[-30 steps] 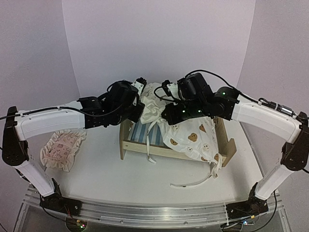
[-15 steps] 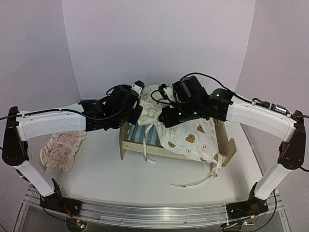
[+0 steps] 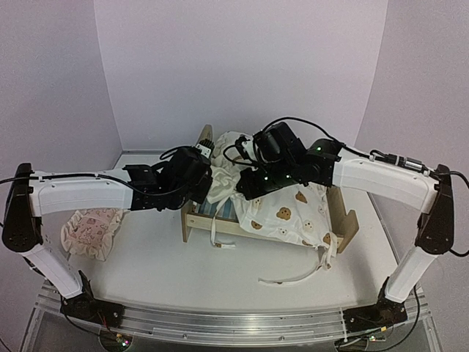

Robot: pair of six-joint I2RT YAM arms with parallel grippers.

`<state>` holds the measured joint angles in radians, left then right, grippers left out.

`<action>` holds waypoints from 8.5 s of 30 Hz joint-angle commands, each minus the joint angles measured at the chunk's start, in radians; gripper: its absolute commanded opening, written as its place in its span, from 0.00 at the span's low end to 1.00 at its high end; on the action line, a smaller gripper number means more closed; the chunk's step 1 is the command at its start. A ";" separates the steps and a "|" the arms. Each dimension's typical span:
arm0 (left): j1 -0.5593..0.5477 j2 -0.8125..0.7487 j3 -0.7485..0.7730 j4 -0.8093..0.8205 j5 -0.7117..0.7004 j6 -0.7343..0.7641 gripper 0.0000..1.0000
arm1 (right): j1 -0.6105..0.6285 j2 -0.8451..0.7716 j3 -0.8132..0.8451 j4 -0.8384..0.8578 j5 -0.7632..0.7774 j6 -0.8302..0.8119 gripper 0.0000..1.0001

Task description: Set up the pet bed

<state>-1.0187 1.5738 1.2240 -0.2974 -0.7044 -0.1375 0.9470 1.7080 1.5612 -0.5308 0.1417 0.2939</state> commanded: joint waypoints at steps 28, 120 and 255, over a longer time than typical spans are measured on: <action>0.003 -0.250 -0.163 -0.259 0.317 -0.265 0.55 | -0.002 0.160 0.159 0.020 0.058 0.004 0.00; -0.022 -0.258 -0.565 -0.245 0.475 -0.723 0.00 | -0.001 0.212 0.251 0.001 -0.142 0.059 0.76; -0.077 -0.834 -0.642 -0.371 0.622 -0.855 0.00 | 0.288 0.449 -0.189 0.831 0.360 0.185 0.49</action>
<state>-1.0904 0.7494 0.6015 -0.7106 -0.0986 -0.9760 1.2312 2.0915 1.2796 0.3598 0.3606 0.4973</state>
